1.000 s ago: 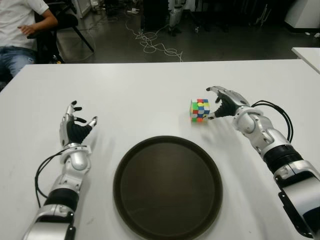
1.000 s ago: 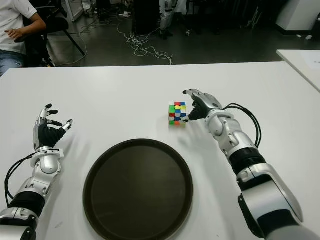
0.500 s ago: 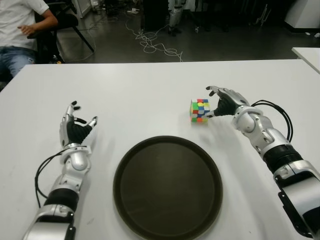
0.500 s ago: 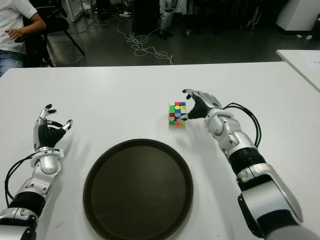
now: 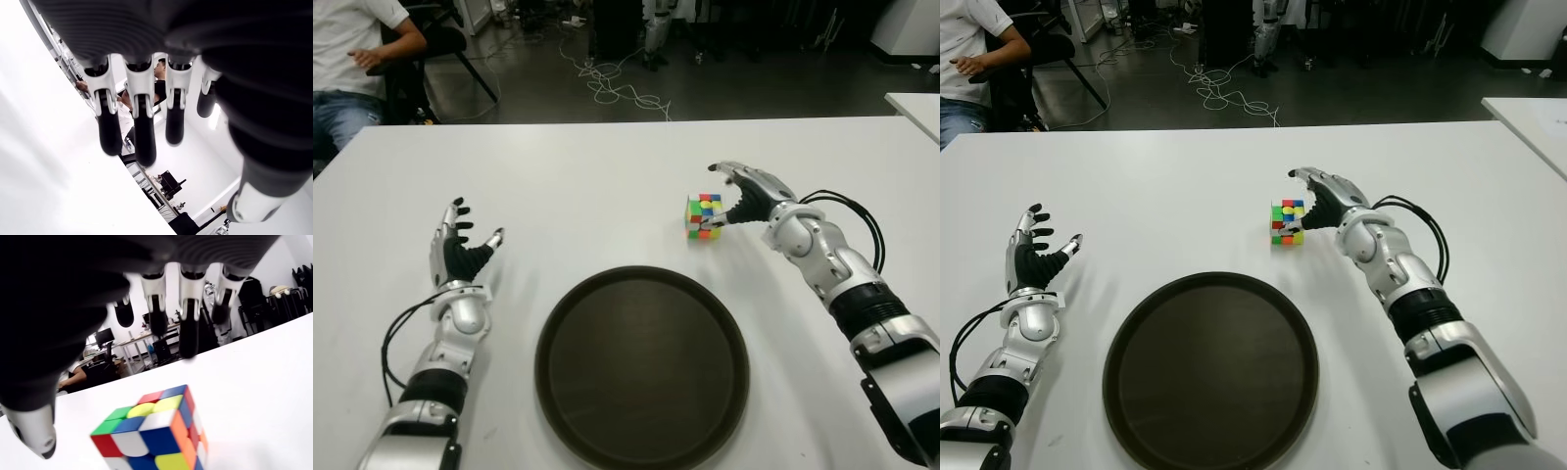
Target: Pick up the Rubik's Cube and put it in the plate
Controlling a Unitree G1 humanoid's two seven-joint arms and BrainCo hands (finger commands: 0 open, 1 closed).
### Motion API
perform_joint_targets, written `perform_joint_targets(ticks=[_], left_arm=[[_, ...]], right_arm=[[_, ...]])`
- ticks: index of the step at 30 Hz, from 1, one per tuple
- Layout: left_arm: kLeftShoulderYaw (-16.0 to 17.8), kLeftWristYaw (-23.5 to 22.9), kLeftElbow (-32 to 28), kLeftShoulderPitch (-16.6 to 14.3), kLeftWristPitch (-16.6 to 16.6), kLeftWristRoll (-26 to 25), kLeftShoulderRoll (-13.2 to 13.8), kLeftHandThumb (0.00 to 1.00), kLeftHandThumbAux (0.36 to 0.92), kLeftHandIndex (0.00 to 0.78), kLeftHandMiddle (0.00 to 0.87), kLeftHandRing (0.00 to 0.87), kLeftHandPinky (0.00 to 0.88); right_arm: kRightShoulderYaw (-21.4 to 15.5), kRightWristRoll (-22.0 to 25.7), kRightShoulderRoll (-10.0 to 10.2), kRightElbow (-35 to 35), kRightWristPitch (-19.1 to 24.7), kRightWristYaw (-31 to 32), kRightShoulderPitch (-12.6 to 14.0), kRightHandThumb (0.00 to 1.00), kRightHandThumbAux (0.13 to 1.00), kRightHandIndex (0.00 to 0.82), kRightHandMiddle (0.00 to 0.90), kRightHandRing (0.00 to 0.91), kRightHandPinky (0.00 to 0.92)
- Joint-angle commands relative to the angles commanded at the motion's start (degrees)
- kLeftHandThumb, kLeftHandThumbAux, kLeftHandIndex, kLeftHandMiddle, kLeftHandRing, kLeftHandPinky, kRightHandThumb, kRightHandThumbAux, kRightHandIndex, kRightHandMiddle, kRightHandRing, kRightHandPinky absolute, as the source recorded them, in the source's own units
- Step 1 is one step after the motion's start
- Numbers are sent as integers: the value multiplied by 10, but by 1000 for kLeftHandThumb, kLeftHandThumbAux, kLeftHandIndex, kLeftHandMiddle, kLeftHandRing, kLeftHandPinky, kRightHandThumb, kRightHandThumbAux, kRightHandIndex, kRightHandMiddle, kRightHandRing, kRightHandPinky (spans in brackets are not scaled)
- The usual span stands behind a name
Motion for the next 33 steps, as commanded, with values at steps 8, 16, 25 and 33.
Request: perform_joint_targets(ticks=[8, 16, 25, 33], left_arm=[[-1, 2, 9, -4, -4, 2, 0, 2, 723, 0, 155, 248, 361], [0, 7, 8, -4, -8, 1, -2, 5, 727, 0, 125, 194, 293], [0, 5, 10, -4, -13, 1, -2, 2, 719, 0, 192, 307, 396], [-2, 8, 10, -5, -13, 4, -2, 0, 720, 0, 188, 310, 399]], right_arm=[[6, -11, -6, -15, 4, 7, -2, 0, 643, 0, 88, 93, 111], [15, -20, -2, -15, 5, 17, -24, 0, 655, 0, 157, 212, 212], [23, -34, 5, 21, -6, 8, -53, 0, 675, 0, 254, 450, 468], [16, -23, 26, 58, 13, 15, -94, 0, 697, 0, 256, 476, 467]])
